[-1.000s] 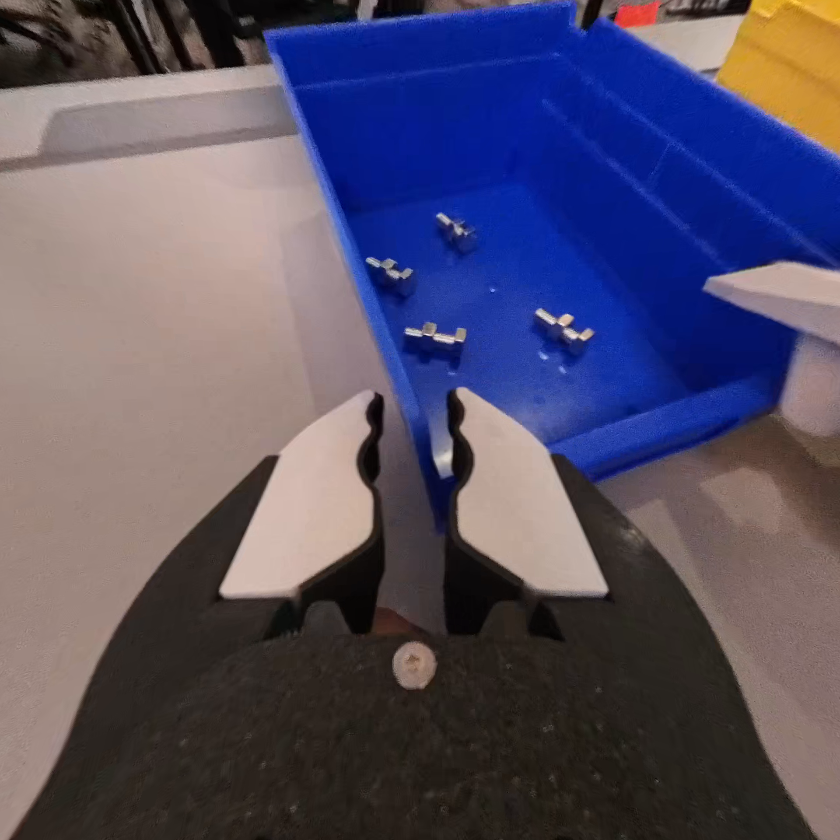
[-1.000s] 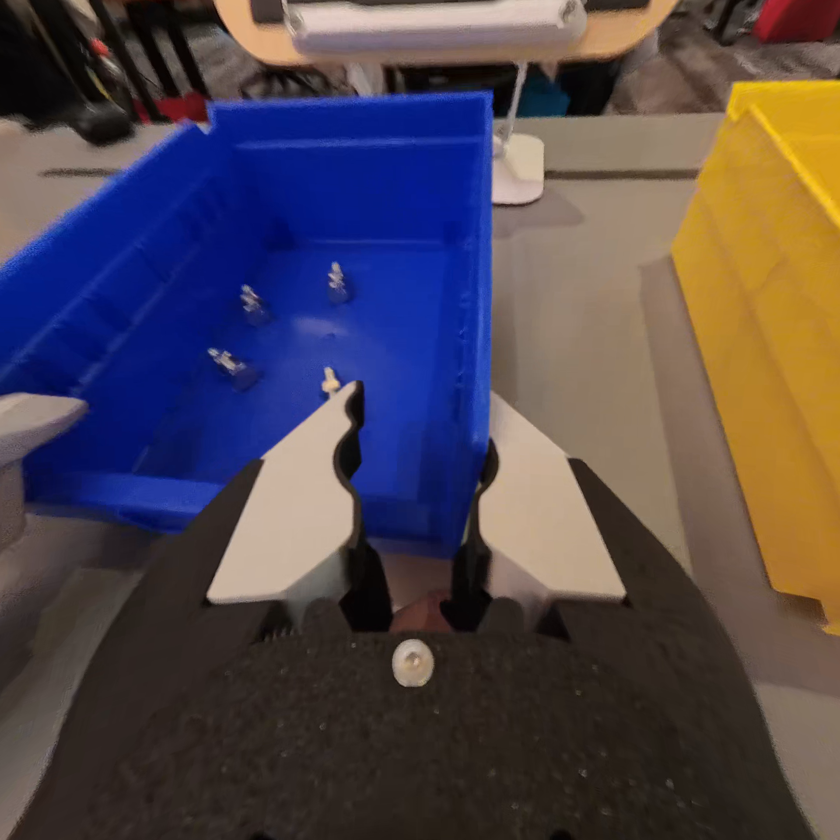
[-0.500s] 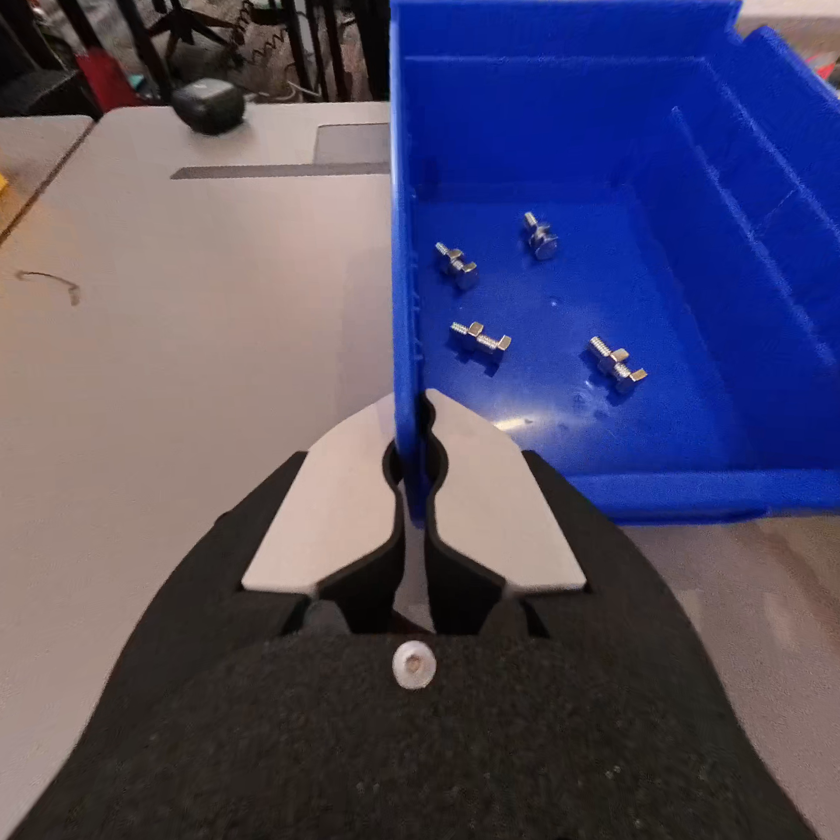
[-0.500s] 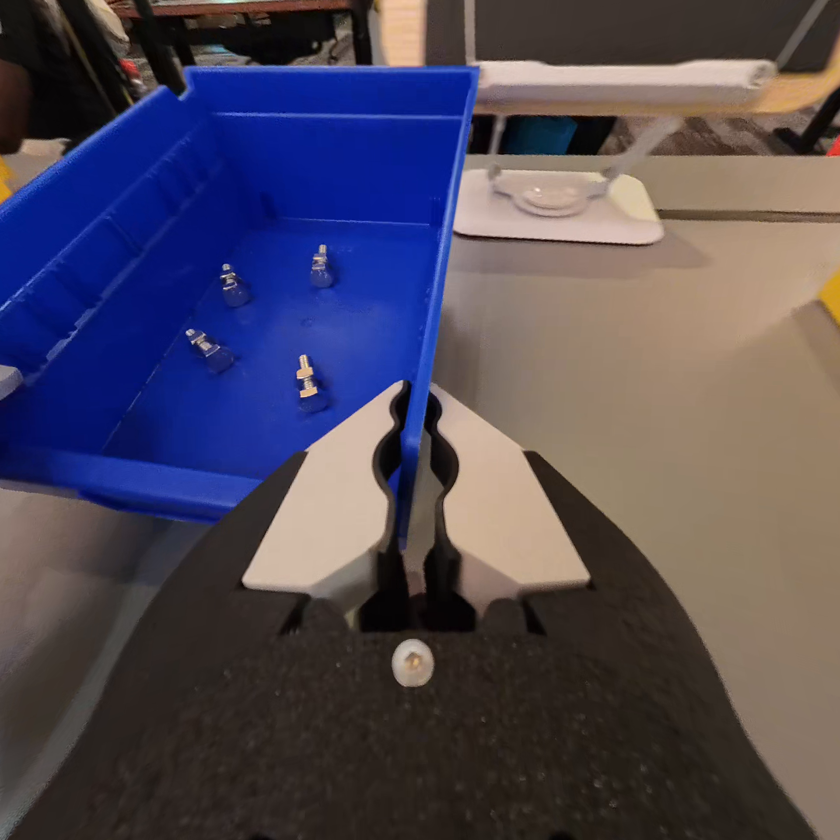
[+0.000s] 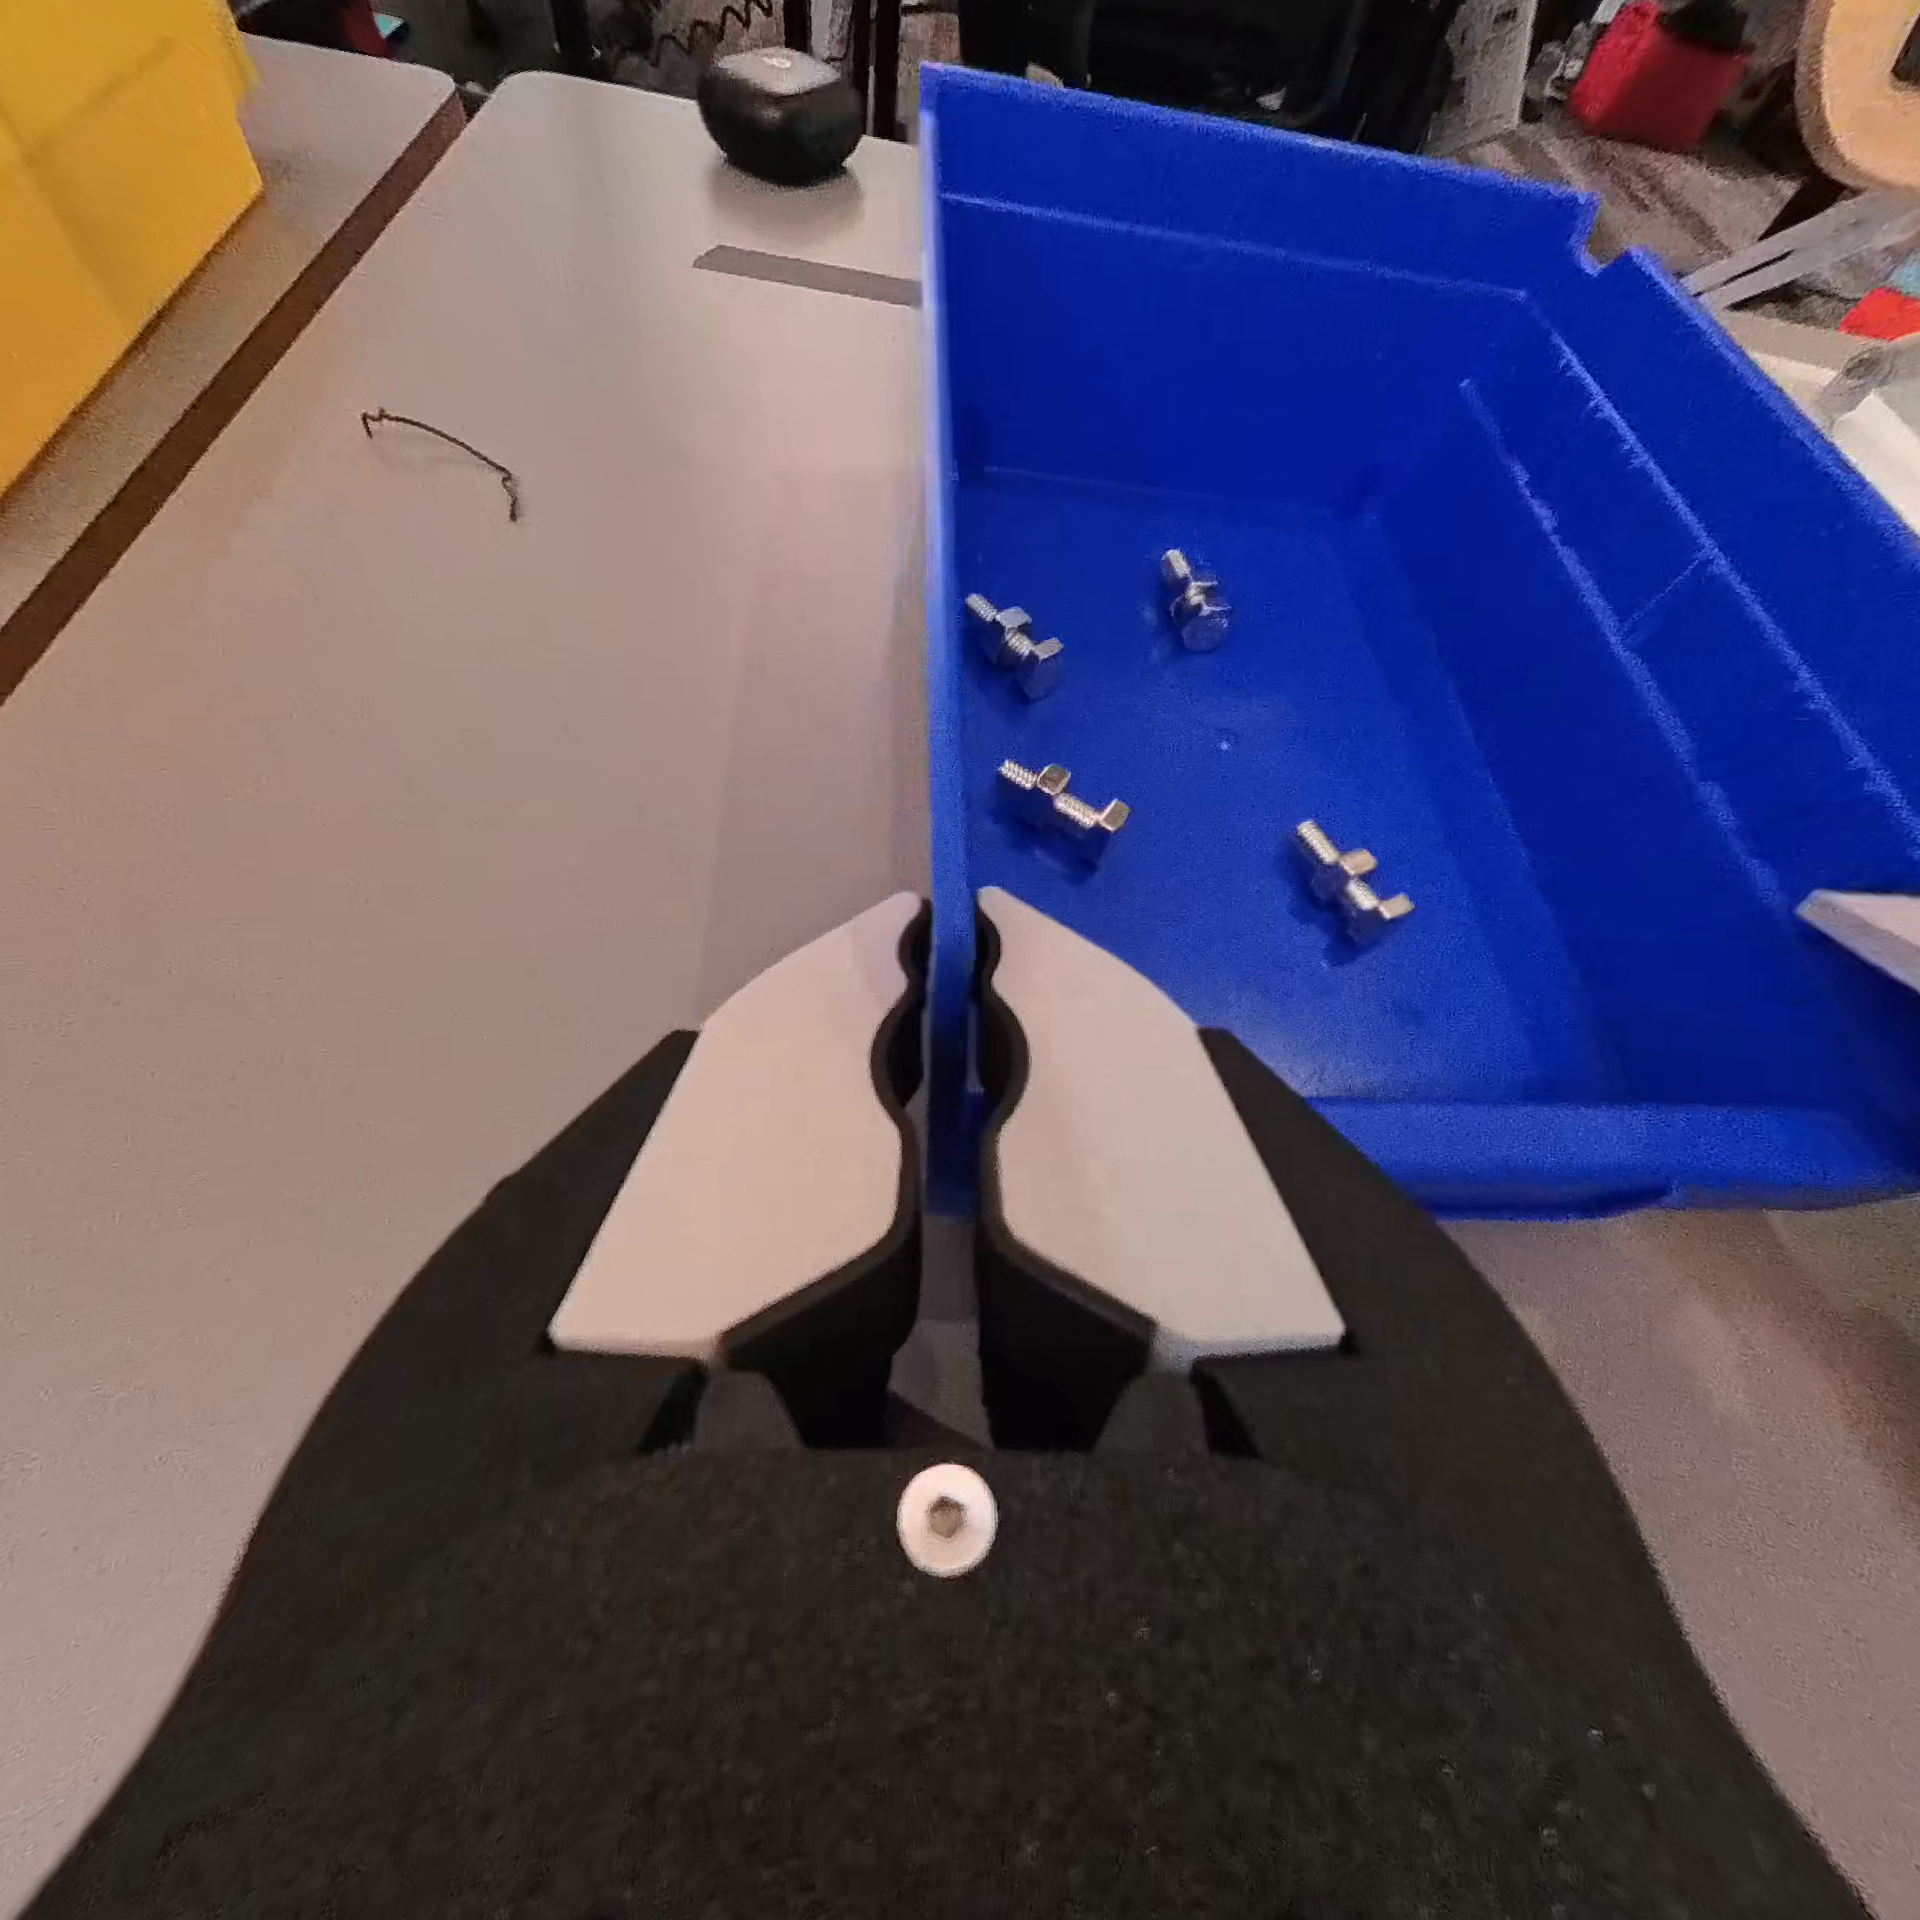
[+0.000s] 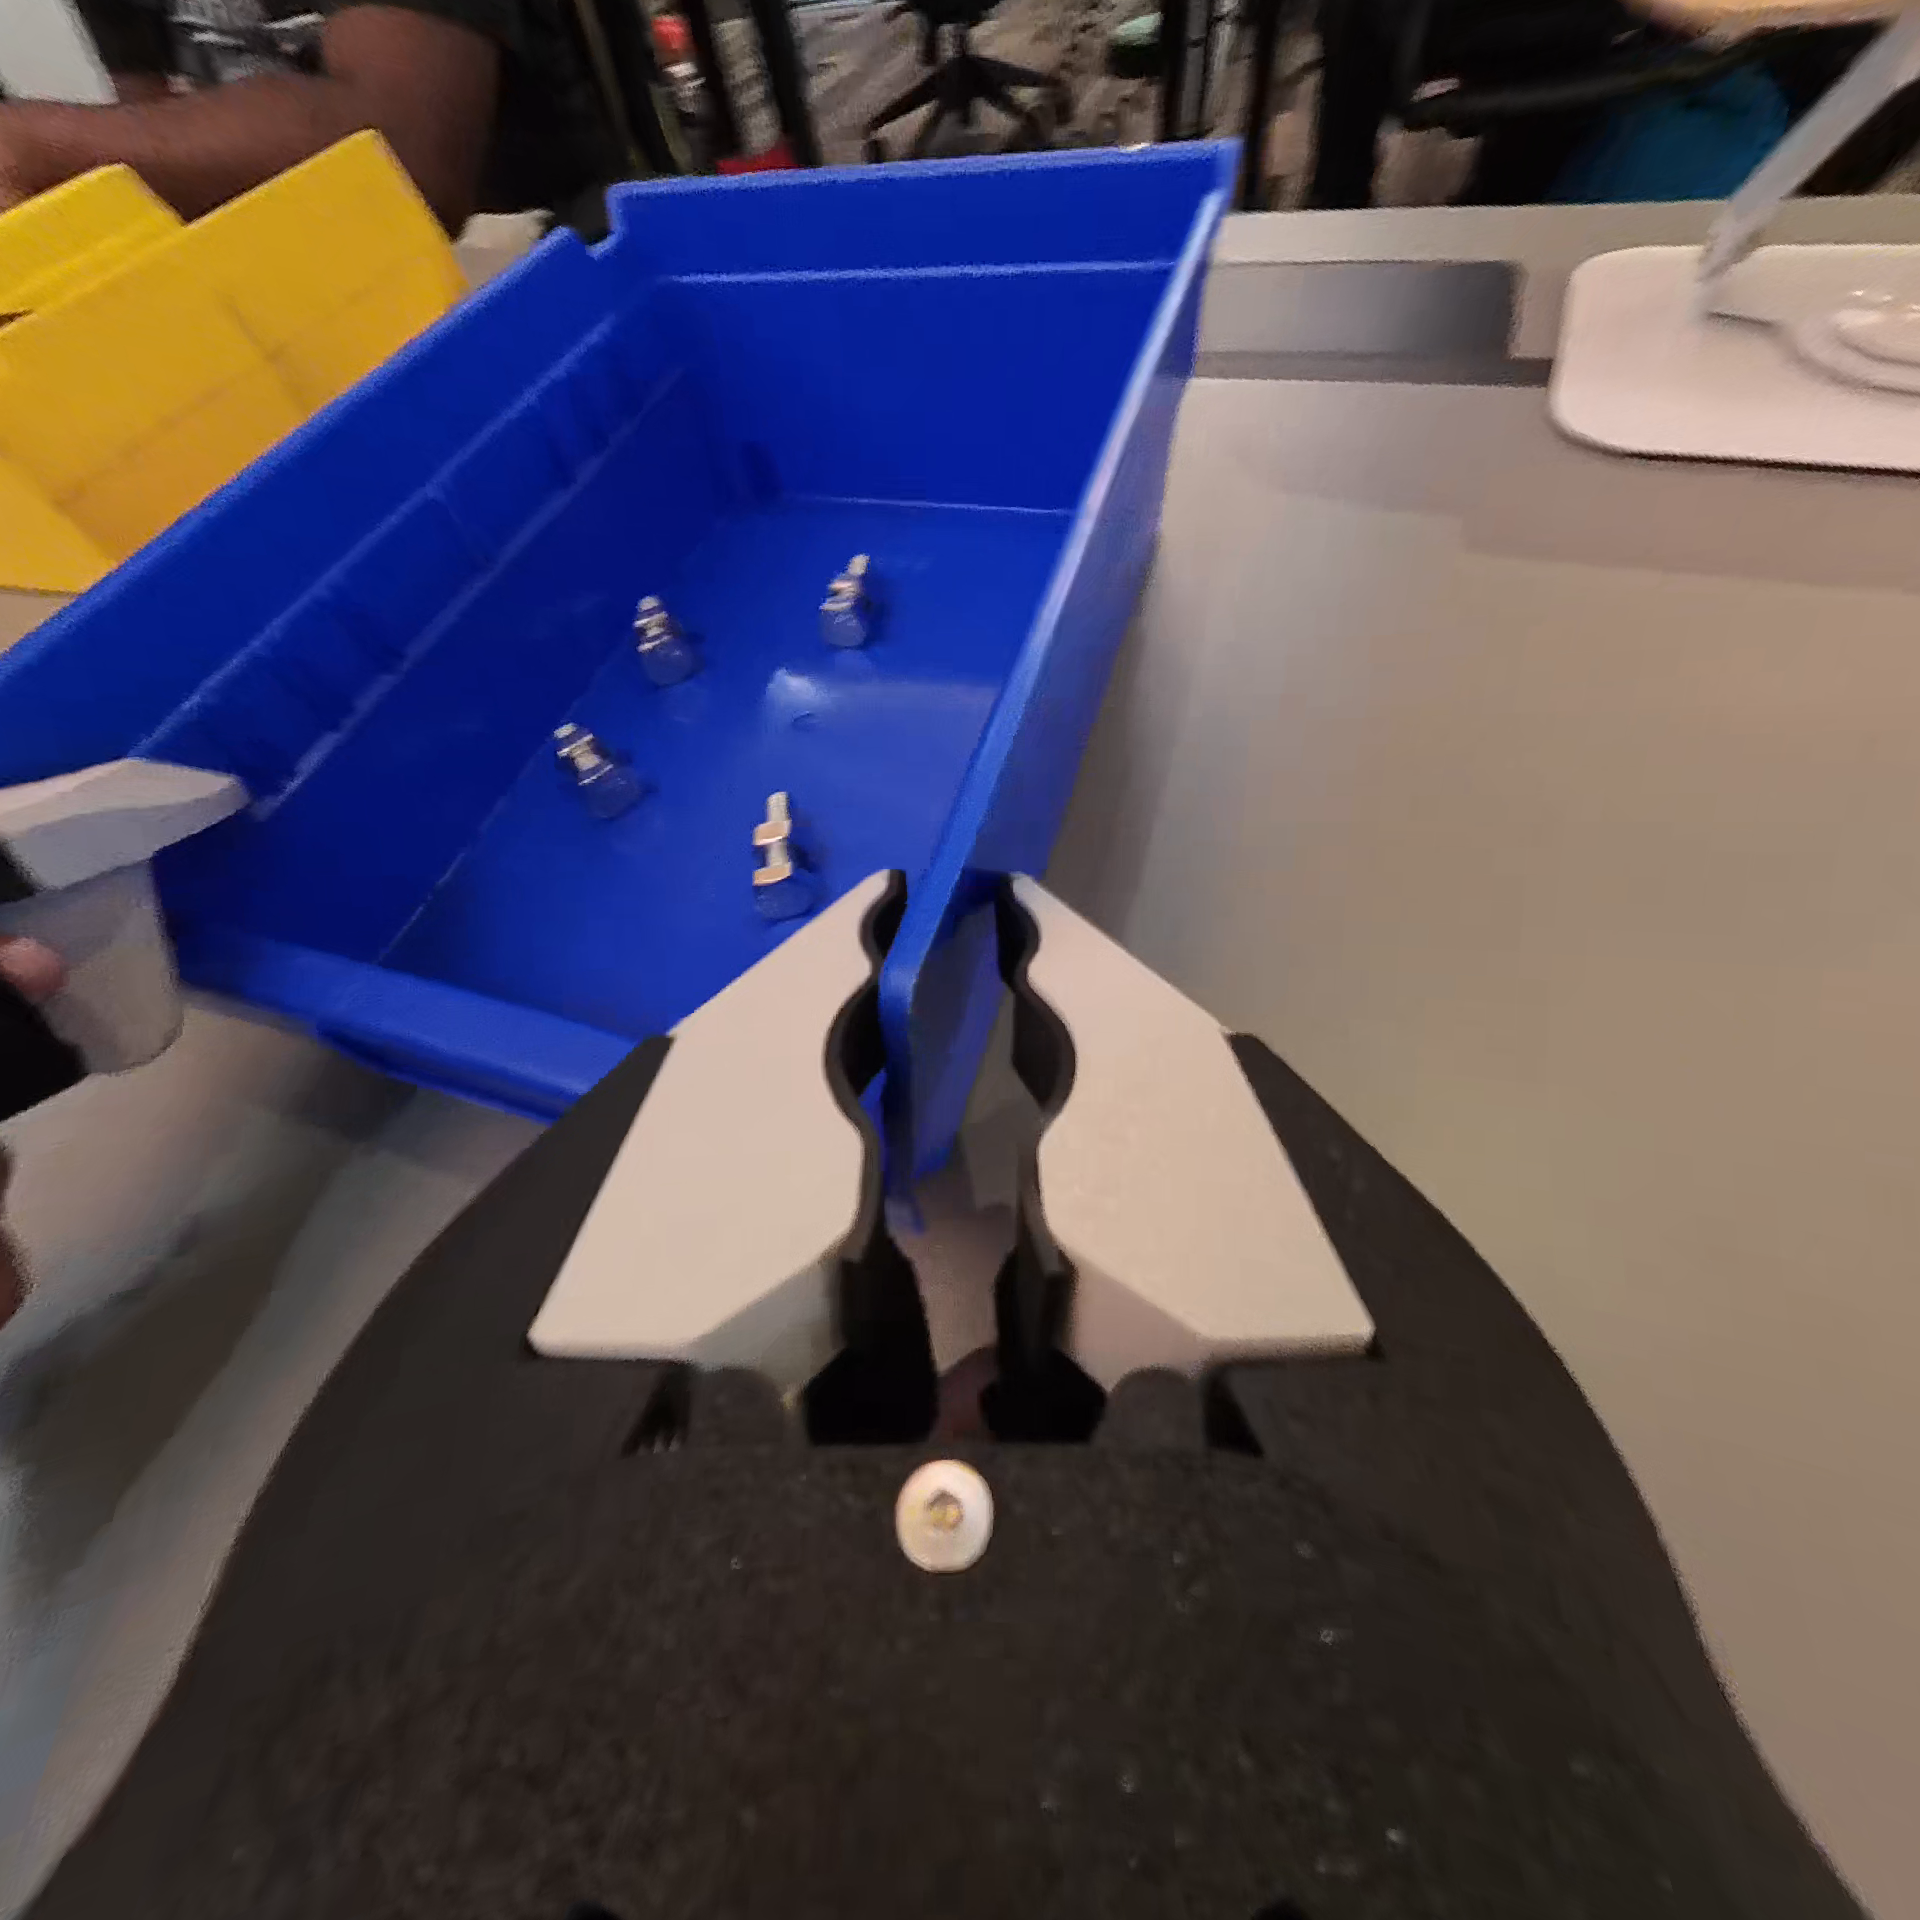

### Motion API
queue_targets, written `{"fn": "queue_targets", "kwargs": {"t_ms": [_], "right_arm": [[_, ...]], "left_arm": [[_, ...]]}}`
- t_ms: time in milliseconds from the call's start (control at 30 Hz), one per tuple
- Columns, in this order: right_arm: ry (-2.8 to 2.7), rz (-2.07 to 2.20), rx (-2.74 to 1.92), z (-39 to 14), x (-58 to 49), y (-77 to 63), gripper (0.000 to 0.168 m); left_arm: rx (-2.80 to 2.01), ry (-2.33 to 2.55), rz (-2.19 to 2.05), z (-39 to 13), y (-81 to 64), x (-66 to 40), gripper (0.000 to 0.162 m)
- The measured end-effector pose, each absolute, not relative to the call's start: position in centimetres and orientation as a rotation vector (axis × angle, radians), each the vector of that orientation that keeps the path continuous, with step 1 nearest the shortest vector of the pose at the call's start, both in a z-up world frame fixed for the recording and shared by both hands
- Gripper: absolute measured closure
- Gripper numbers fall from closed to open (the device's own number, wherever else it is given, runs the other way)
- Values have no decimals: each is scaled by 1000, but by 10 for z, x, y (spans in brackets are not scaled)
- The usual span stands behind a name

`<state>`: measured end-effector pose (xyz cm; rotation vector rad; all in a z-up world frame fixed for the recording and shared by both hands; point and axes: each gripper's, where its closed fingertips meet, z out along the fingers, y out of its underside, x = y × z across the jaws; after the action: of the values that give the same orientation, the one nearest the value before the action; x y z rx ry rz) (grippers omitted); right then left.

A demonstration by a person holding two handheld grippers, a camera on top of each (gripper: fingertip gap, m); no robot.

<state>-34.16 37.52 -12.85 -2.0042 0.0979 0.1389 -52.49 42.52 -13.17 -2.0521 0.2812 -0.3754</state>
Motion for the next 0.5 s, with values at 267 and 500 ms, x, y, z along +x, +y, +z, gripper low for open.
{"fn": "queue_targets", "kwargs": {"t_ms": [267, 500], "right_arm": [[63, 758, -2002, -99, -308, 303, 131], [16, 540, -1883, -68, -161, 234, 125]], "left_arm": [[-1965, 172, -248, -114, 431, -542, 127], [-1958, 131, -170, -108, 427, -551, 126]]}}
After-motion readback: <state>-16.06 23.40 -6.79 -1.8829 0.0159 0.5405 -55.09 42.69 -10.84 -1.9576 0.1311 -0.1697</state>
